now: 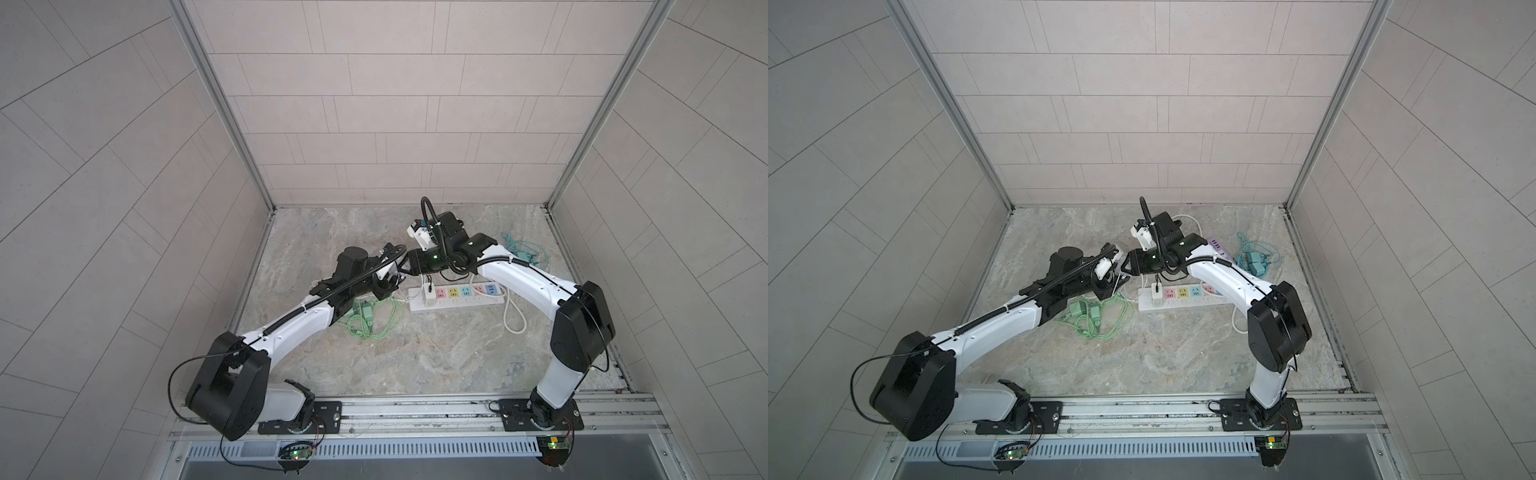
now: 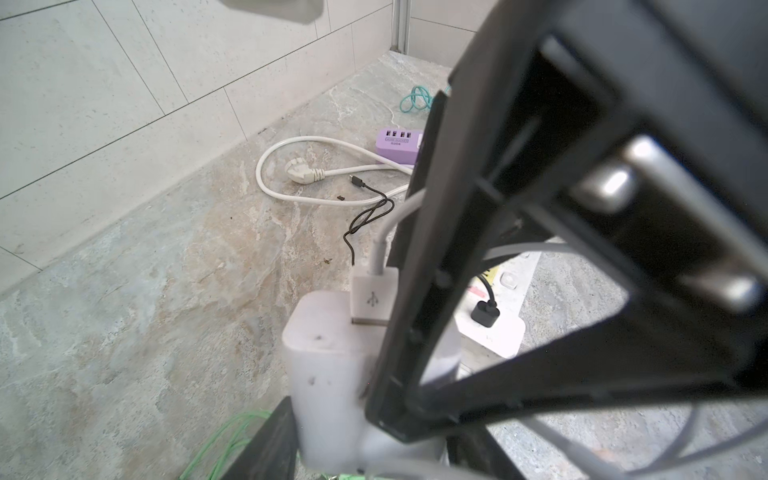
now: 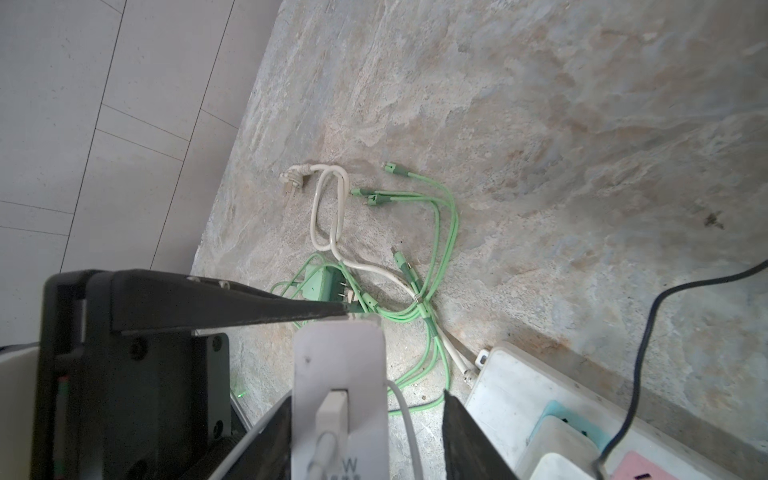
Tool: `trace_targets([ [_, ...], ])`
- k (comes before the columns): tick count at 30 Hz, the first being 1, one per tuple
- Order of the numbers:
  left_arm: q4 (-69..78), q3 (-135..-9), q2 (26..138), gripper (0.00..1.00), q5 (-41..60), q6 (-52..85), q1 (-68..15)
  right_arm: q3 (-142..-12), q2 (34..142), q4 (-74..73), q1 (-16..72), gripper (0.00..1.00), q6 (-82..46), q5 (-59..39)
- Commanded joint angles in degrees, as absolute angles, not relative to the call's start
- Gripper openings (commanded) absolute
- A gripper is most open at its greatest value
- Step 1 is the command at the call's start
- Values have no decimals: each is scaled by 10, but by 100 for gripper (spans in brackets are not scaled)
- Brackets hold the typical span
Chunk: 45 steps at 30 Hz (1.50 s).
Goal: Insert the plug
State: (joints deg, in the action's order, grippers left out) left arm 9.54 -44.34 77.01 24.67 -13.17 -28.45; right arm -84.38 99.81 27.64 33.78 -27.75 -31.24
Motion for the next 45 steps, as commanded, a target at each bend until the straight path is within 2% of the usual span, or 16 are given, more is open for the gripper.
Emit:
trace_targets([
  [1, 113, -450, 760, 38, 262, -139, -287, -841, 989, 274, 346, 52, -264, -320],
  [9, 94, -453, 756, 38, 267, -144, -289, -855, 995, 268, 348, 50, -259, -320],
  [21, 91, -456, 753, 39, 259, -142, -290, -855, 994, 270, 359, 24, -257, -319],
  [25, 71, -464, 748, 60, 241, -128, -290, -848, 971, 275, 359, 20, -251, -286],
  [35, 48, -413, 647, 86, 212, -111, -290, -782, 831, 327, 359, 18, -222, -110],
  [37, 48, -403, 625, 100, 186, -102, -291, -762, 800, 339, 359, 18, -221, -88],
  [41, 30, -399, 601, 100, 166, -91, -291, -708, 728, 352, 359, 18, -222, -56],
  [45, 31, -395, 603, 100, 186, -77, -296, -672, 671, 361, 359, 18, -231, -45],
])
